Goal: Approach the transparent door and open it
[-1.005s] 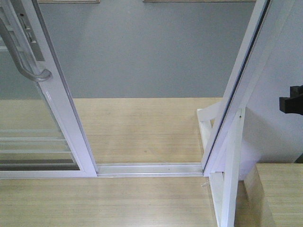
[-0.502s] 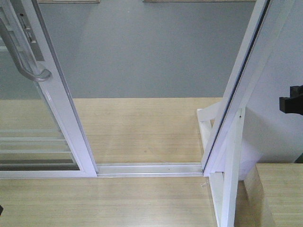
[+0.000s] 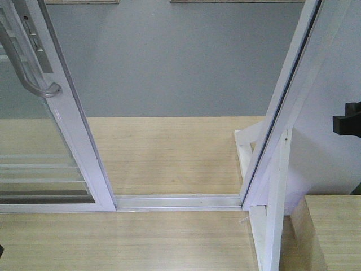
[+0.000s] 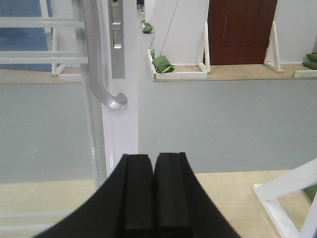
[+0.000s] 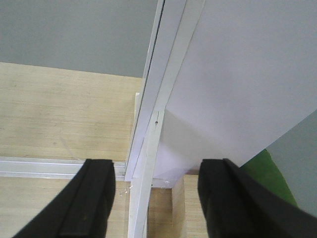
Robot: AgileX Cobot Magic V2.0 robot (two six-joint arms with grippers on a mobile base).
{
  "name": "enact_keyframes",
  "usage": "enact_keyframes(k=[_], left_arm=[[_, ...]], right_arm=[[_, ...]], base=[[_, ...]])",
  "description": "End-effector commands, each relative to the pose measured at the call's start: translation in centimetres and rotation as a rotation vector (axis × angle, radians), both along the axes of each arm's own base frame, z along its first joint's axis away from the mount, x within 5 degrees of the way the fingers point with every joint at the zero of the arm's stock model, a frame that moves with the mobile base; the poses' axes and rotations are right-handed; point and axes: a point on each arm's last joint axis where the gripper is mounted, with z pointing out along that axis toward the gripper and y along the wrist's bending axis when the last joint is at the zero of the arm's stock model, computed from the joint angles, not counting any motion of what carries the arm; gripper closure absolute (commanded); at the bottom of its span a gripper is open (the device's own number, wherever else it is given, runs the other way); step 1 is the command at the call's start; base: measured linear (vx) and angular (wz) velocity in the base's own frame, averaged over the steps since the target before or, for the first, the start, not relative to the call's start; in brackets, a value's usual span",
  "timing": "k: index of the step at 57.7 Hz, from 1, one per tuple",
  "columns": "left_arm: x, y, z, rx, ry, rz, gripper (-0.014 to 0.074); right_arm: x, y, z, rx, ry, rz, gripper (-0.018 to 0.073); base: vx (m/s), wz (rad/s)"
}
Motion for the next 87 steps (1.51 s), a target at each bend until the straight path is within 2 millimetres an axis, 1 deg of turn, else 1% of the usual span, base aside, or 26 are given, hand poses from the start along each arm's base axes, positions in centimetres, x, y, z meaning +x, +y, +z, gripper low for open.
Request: enact_keyframes(k=[1,7,10,15,19,23,28,29,35,43,49,52,58,71,76,87], left_arm=[[0.0,0.0,0.2,-0.017,-0.071,0.005,0.0599],[0.0,0.0,0.2,-0.017,-0.071,0.005,0.0599],[0.0,0.0,0.2,-0.017,-0.071,0.005,0.0599],[0.0,0.0,0.2,-0.017,-0.071,0.005,0.0599],[0.0,0.0,0.2,-0.017,-0.071,0.005,0.0599],[0.0,0.0,0.2,-0.017,-0.071,0.005,0.0599],[0.0,0.0,0.3,-0.018,-0.072,0.005,0.0599],[0.0,0.0,0.3,-0.018,-0.072,0.005,0.0599],[0.0,0.0,0.3,-0.018,-0.072,0.005,0.0599],[0.0,0.0,0.3,-0.018,-0.072,0.005,0.0599],[0.0,0.0,0.3,-0.018,-0.072,0.005,0.0599],[0.0,0.0,0.3,-0.018,-0.072,0.005,0.0599],[0.0,0.0,0.3,-0.018,-0.072,0.005,0.0599],[0.0,0.0,0.3,-0.018,-0.072,0.005,0.0599],[0.0,0.0,0.2,-0.017,-0.071,0.005,0.0599],[0.0,0.0,0.2,-0.018,-0.072,0.005,0.0599]], right_arm=[[0.1,-0.1,1.5,-0.02,-0.092,0.026,0.012],[-0.5,-0.5,1.7,-0.065,-0.126,0.03,0.0136],[-1.2,-0.8,1.5,-0.076,-0.141,0.032,0.0155],[-2.8,-1.4,0.6,-0.073,-0.163,0.039,0.0214],[-4.1,-1.9,-0.6,-0.056,-0.173,0.032,0.0286],[-5.3,-2.5,-1.4,-0.003,-0.197,0.003,0.0382],[-6.7,-3.2,-1.9,0.069,-0.255,-0.048,0.0526],[-7.2,-3.3,-2.1,0.084,-0.273,-0.054,0.0572],[-8.5,-3.4,-2.5,0.073,-0.392,-0.016,0.0572],[-9.5,-3.1,-3.4,0.005,-0.553,0.061,0.0571],[-9.8,-3.0,-4.9,0.078,-0.64,0.033,0.0569],[-10.0,-3.1,-6.0,0.124,-0.67,0.011,0.0568],[-10.5,-3.1,-8.0,0.135,-0.731,0.003,0.0568],[-11.9,-2.9,-12.6,0.141,-0.771,0.01,0.0568],[-11.9,-3.0,-13.2,0.126,-0.696,0.008,0.0568],[-11.9,-2.9,-13.4,0.154,-0.683,0.001,0.0568]], base=[[0.0,0.0],[0.0,0.0],[0.0,0.0],[0.0,0.0],[0.0,0.0],[0.0,0.0],[0.0,0.0],[0.0,0.0],[0.0,0.0],[0.0,0.0],[0.0,0.0],[0.0,0.0],[0.0,0.0],[0.0,0.0],[0.0,0.0],[0.0,0.0]])
